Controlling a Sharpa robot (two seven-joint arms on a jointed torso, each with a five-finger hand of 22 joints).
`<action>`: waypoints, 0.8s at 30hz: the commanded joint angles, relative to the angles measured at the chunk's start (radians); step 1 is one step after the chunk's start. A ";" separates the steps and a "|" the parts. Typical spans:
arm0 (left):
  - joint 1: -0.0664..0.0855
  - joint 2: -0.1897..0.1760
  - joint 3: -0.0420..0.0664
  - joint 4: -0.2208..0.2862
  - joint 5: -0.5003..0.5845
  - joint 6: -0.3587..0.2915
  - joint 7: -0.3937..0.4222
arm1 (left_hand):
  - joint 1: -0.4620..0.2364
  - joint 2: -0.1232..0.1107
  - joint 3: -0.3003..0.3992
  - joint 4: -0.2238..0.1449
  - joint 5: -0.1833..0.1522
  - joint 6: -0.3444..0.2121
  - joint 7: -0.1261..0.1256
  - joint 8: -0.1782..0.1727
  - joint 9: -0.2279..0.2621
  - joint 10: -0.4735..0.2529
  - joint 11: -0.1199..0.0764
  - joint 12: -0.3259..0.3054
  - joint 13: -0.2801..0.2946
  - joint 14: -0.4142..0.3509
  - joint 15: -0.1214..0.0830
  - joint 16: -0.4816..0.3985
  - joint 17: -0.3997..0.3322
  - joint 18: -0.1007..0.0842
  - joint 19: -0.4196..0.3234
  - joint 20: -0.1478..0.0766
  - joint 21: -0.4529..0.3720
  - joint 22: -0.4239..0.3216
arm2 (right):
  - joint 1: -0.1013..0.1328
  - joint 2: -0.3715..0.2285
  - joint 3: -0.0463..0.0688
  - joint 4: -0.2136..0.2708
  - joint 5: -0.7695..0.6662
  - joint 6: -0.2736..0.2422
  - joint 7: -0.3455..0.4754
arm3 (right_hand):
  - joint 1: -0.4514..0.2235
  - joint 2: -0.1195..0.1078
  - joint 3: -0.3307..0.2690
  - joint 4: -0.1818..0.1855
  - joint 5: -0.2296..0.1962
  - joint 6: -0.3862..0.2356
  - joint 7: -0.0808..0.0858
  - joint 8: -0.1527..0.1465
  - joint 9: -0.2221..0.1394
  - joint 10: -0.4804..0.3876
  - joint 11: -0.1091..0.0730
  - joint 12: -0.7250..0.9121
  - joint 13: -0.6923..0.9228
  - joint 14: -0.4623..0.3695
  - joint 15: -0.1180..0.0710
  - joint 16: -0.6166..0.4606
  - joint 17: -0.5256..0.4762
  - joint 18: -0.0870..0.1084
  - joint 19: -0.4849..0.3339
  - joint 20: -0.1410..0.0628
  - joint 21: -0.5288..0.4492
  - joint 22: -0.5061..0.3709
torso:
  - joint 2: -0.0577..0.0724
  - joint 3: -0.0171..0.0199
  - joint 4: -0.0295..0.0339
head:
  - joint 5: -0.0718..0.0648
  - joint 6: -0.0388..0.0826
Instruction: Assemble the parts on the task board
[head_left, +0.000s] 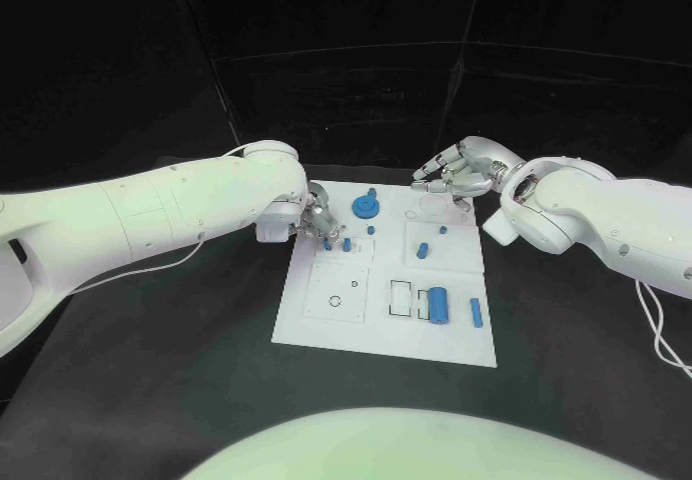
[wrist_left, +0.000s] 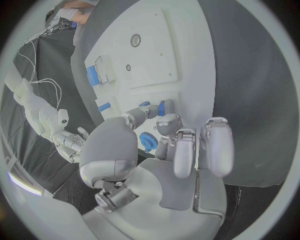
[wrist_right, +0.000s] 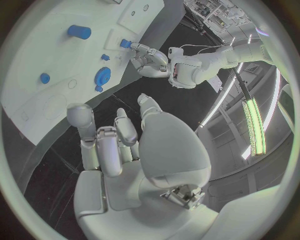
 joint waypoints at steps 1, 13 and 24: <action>-0.005 0.002 -0.004 0.001 -0.005 0.043 -0.014 | 0.036 0.043 0.024 -0.018 0.004 0.024 -0.023 0.005 0.001 0.030 -0.029 -0.002 0.003 0.102 -0.007 0.003 0.263 -0.013 0.015 -0.008 0.001 0.099 | 0.002 0.001 0.000 0.001 0.002 0.006 0.009 | -0.001 0.009 -0.006 -0.001 0.004 -0.004 -0.002 0.004 -0.001 -0.002 -0.002 0.004 -0.001 0.075 -0.007 -0.007 0.134 0.005 -0.003 -0.002 -0.005 -0.001 | 0.000 0.0002 0.0005 | 0.001 0.000; -0.006 0.004 -0.004 -0.005 -0.005 0.034 -0.016 | 0.020 0.052 0.013 -0.009 0.001 0.035 -0.025 0.003 -0.004 0.042 -0.030 0.012 0.026 0.102 -0.008 0.003 0.263 -0.014 0.017 -0.008 0.004 0.103 | 0.002 0.000 0.000 0.001 0.002 0.005 0.009 | 0.001 0.009 -0.006 -0.001 0.005 -0.005 -0.002 0.005 -0.001 -0.002 -0.002 0.005 0.000 0.075 -0.007 -0.007 0.133 0.005 -0.003 -0.002 -0.006 -0.002 | 0.000 -0.0003 0.0002 | 0.000 0.000; -0.006 0.013 -0.004 -0.018 0.003 0.034 -0.023 | 0.003 0.082 -0.020 0.008 -0.039 0.043 -0.028 -0.006 -0.017 0.044 -0.032 0.013 0.033 0.102 -0.009 0.003 0.263 -0.013 0.016 -0.009 0.001 0.102 | 0.002 0.000 0.000 0.002 0.002 0.005 0.009 | 0.001 0.009 -0.006 -0.001 0.005 -0.005 -0.002 0.005 -0.001 -0.002 -0.002 0.005 0.000 0.075 -0.007 -0.007 0.133 0.005 -0.003 -0.002 -0.006 -0.002 | 0.000 0.0002 0.0001 | -0.001 -0.001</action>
